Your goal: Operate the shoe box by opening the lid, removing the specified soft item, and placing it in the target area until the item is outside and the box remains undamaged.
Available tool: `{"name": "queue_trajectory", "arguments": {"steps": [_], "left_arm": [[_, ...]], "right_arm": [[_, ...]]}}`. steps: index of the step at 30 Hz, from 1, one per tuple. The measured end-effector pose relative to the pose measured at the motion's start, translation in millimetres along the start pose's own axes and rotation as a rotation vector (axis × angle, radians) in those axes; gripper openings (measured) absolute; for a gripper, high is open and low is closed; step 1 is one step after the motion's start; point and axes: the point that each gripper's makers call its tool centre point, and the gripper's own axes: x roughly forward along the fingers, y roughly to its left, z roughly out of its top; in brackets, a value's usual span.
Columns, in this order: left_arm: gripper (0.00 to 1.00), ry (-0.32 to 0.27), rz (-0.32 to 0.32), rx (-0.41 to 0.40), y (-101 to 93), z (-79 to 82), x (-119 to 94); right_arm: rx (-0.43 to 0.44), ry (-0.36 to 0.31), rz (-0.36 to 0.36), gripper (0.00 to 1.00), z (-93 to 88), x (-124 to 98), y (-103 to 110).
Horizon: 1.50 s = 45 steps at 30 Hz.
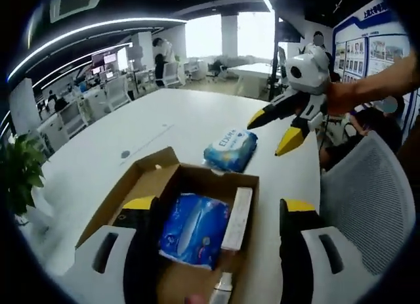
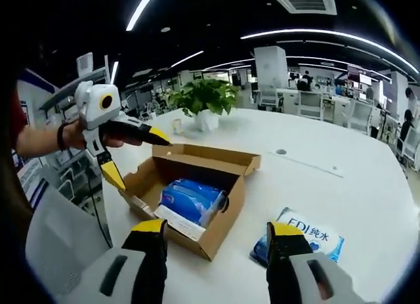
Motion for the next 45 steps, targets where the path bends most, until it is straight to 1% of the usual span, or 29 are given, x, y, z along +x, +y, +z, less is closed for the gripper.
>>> {"name": "queue_trajectory", "arguments": {"steps": [4,11,18,20,23,27,32,39,42,45], "left_arm": [[0.75,-0.002,0.02,-0.017,3.9,-9.7,-12.0],[0.75,-0.014,0.07,-0.05,14.4,-18.8,-36.0],[0.75,-0.033,0.115,-0.08,21.2,-25.9,-61.7],[0.75,-0.032,0.123,-0.085,22.2,-30.5,-68.3],[0.75,-0.022,0.136,-0.092,24.4,-39.7,-77.5],[0.74,-0.016,0.152,-0.117,28.2,-50.9,-85.9],[0.74,-0.027,0.169,-0.148,29.1,-57.4,-93.3],[0.75,-0.034,0.185,-0.177,29.3,-64.5,-98.3],[0.75,-0.039,0.193,-0.194,30.1,-66.9,-101.4],[0.74,-0.054,0.202,-0.228,30.7,-68.8,-105.3]], "right_arm": [[-0.012,0.002,0.016,0.59,3.1,4.4,4.9],[-0.032,0.021,0.041,0.59,6.3,12.1,13.1],[-0.066,0.028,0.071,0.6,18.1,20.9,20.9],[-0.081,0.044,0.082,0.6,19.4,26.6,21.7],[-0.102,0.053,0.1,0.6,26.4,34.6,25.5],[-0.134,0.072,0.126,0.6,32.7,46.1,30.7],[-0.177,0.101,0.163,0.6,37.7,61.1,40.9],[-0.242,0.151,0.212,0.6,38.0,79.9,54.4],[-0.256,0.159,0.22,0.6,38.1,86.8,55.4],[-0.273,0.178,0.24,0.6,36.1,95.6,59.8]]}}
